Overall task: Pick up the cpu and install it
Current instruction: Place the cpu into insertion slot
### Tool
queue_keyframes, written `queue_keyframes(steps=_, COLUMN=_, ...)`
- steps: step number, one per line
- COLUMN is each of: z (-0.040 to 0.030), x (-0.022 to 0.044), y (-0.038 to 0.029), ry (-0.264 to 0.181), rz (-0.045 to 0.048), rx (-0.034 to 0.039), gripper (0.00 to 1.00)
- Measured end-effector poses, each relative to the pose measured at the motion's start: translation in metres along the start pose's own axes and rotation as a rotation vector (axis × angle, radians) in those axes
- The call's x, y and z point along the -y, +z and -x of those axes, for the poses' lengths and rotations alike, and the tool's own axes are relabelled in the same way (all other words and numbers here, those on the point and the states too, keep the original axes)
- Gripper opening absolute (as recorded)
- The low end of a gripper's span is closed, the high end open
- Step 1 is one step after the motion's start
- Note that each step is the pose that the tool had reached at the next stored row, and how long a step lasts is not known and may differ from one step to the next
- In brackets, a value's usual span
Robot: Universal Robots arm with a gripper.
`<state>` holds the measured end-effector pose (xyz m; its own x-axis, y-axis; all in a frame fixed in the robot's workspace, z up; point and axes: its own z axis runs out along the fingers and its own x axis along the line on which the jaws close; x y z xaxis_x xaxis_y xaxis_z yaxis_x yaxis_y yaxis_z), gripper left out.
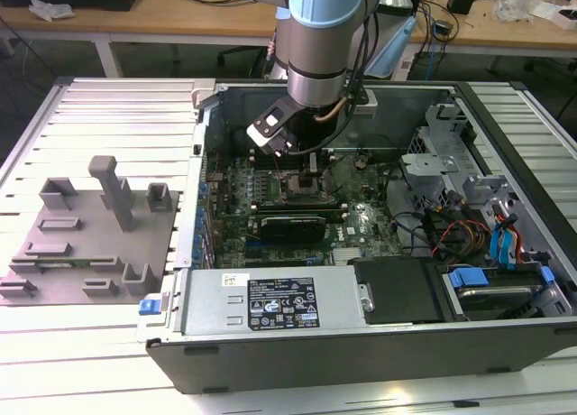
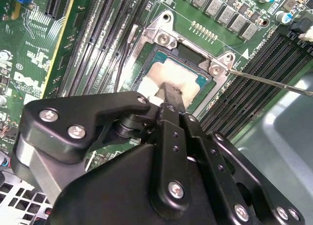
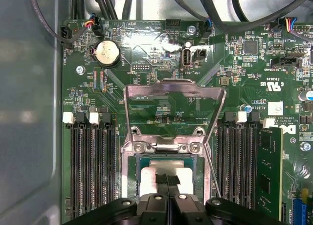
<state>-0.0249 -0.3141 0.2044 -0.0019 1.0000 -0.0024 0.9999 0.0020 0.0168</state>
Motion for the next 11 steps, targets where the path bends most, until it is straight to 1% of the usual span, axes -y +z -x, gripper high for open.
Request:
queue_keyframes(steps=3, z=0.0, x=0.0, y=0.0, ry=0.0, rz=0.0, rx=0.0001, gripper=0.11)
queue_keyframes(steps=5, z=0.0002, x=0.0001, y=0.0012, ry=0.0, rz=-0.0006, rx=0.0012, gripper=0.11)
queue_keyframes(steps=9, z=0.0001, x=0.0001, y=0.0017, ry=0.0, rz=-0.0001, rx=0.0004, gripper=0.11)
queue_keyframes(steps=11, z=-0.0002, x=-0.0001, y=0.0001, ry=0.0, rz=0.0007, rx=-0.0011, gripper=0.11)
